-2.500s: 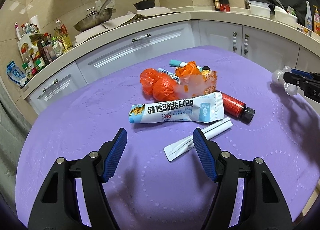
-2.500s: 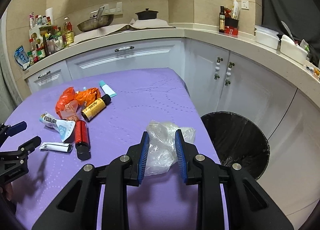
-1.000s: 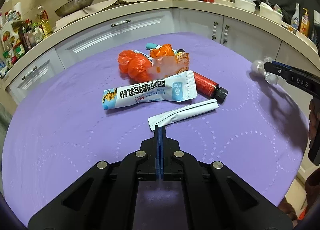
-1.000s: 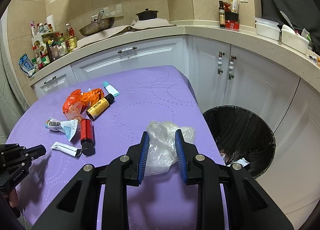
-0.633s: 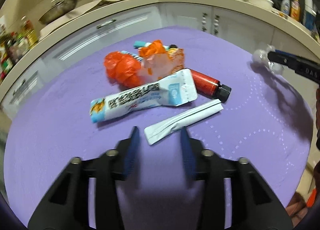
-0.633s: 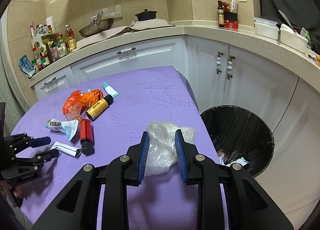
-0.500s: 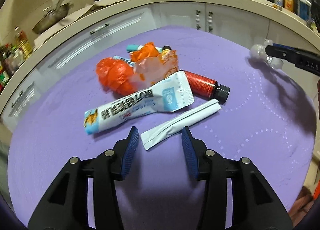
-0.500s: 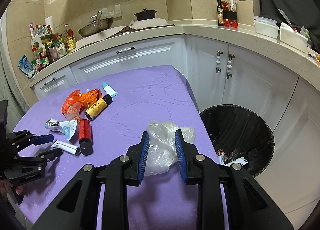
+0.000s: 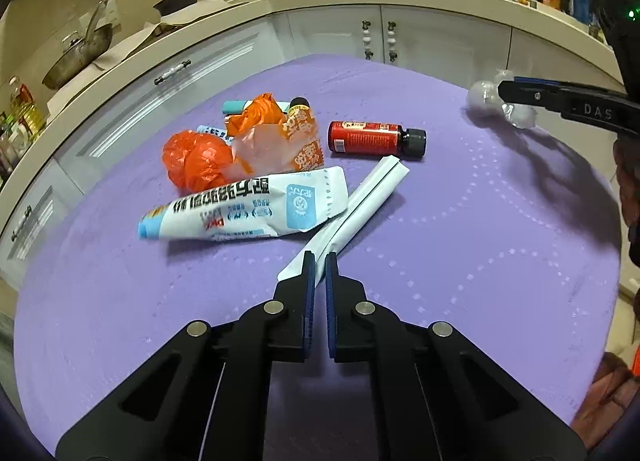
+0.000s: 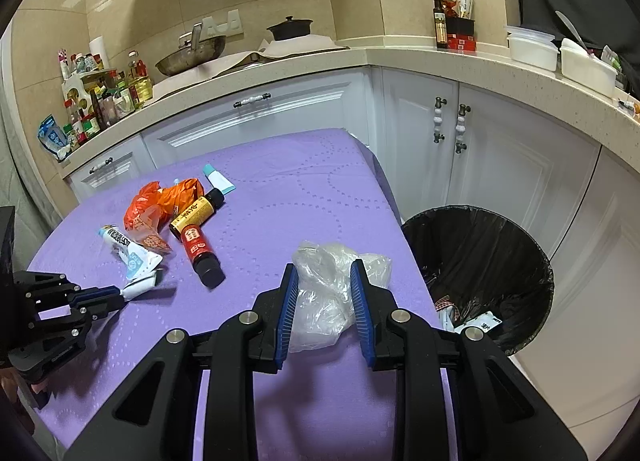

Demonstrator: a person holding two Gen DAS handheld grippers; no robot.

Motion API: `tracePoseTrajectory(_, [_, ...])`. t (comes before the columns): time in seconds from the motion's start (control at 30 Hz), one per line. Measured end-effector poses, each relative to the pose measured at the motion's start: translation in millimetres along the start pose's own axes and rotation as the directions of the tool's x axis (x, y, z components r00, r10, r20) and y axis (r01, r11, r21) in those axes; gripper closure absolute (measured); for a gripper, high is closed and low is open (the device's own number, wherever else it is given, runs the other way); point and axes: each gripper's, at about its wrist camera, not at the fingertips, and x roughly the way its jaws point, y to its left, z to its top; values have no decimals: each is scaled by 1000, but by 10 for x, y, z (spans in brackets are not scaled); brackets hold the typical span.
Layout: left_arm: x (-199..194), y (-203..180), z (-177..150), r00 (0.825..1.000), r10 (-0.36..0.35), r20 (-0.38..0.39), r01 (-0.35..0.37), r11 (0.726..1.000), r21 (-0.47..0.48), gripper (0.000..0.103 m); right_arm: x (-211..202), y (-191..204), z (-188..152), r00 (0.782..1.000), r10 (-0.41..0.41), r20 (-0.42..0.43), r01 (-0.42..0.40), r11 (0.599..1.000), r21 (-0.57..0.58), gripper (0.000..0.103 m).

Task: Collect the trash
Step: 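Hold the white tube in the left tool while the right tool holds the clear bag, then carry both items over the black bin and open both tools to drop them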

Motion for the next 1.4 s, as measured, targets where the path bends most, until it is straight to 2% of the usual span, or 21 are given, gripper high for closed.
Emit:
tracePoseTrajectory(0.33, [-231,-52,-131,999,-12,41,18,989,-148,99,-73,-18,-34,1000,6,16,-6,1000,0,75])
tracePoseTrajectory(0.67, [-471,-89,-69,992,53,113,-18,956,-293,100,-306,-73,-63,997,-4,74,4,1000,4,75])
tracePoseTrajectory(0.77, [-541,-146,8,984,101,144,-53,950,-307,100,-391,-111,-60,995,-17,96,16,1000,9,75])
tracePoseTrajectory(0.93, [-574,-276,179,976,117,183,-54,947,-317,100,-517,-176,-47,990,-40,135,39,999,11,75])
tracePoseTrajectory(1.2, [-489,-567,617,965,96,246,-15,950,-312,100,-608,-422,-2,977,-107,185,103,994,28,75])
tracePoseTrajectory(1.4, [-348,-860,967,956,65,287,16,962,-272,100,-585,-681,49,968,-156,197,150,988,48,75])
